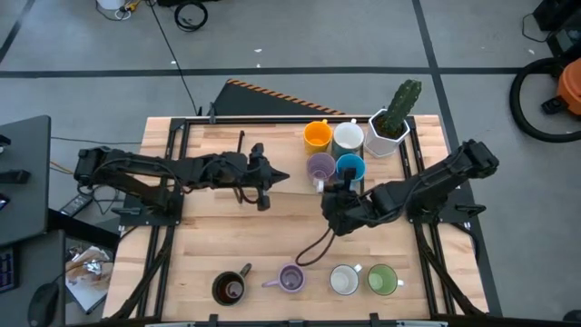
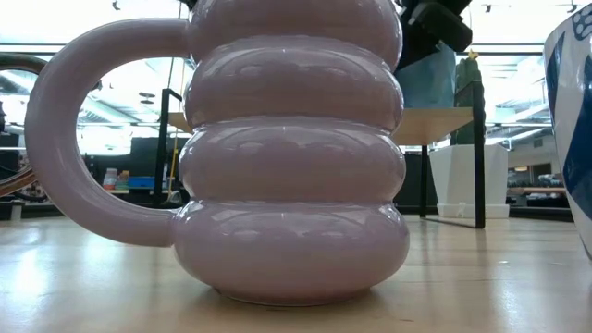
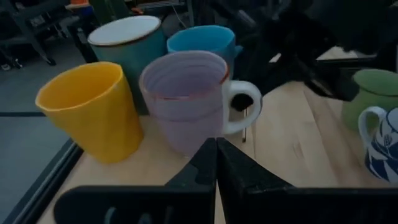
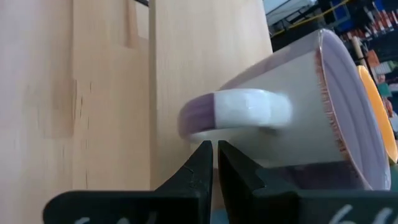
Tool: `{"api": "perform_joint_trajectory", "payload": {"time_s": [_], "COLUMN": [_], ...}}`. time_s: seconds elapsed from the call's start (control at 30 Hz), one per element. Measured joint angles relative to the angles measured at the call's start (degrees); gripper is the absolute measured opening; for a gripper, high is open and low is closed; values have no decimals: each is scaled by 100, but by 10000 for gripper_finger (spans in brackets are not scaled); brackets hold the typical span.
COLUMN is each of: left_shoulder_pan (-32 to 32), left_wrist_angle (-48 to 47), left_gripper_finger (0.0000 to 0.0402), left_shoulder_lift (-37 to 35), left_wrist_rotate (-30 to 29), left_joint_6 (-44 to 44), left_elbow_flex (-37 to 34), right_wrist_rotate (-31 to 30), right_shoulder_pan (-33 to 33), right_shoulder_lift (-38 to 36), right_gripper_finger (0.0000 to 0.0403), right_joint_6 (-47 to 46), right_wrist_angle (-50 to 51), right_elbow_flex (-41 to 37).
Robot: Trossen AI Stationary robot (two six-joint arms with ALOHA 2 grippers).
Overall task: Place coffee mugs
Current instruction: Put the left purple mug on the shelf
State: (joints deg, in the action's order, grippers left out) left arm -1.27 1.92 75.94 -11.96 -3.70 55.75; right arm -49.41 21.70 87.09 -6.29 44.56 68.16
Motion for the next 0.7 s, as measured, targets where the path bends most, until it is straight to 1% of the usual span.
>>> {"api": "perform_joint_trajectory", "payload": {"time_s": [0.33, 0.47, 0.6, 0.7], "left_shoulder_pan": [-25, -25, -25, -25], "left_wrist_angle": [-152, -163, -216, -278], "left_gripper_finger": [9, 9, 9, 9], "left_shoulder_lift": [0, 0, 0, 0], "left_wrist_rotate": [0, 2, 2, 2], "left_joint_6": [0, 2, 2, 4], "left_elbow_flex": [-2, -2, -2, -2], "right_wrist_rotate": [10, 261, 306, 437], "right_shoulder_pan": [-301, -427, -420, -321], "right_shoulder_lift": [-44, -44, -55, -112], "right_gripper_finger": [32, 32, 32, 32], "right_joint_6": [-162, -161, -154, -254], "right_wrist_angle": [-146, -209, -186, 42], "right_elbow_flex": [0, 0, 6, 207]}}
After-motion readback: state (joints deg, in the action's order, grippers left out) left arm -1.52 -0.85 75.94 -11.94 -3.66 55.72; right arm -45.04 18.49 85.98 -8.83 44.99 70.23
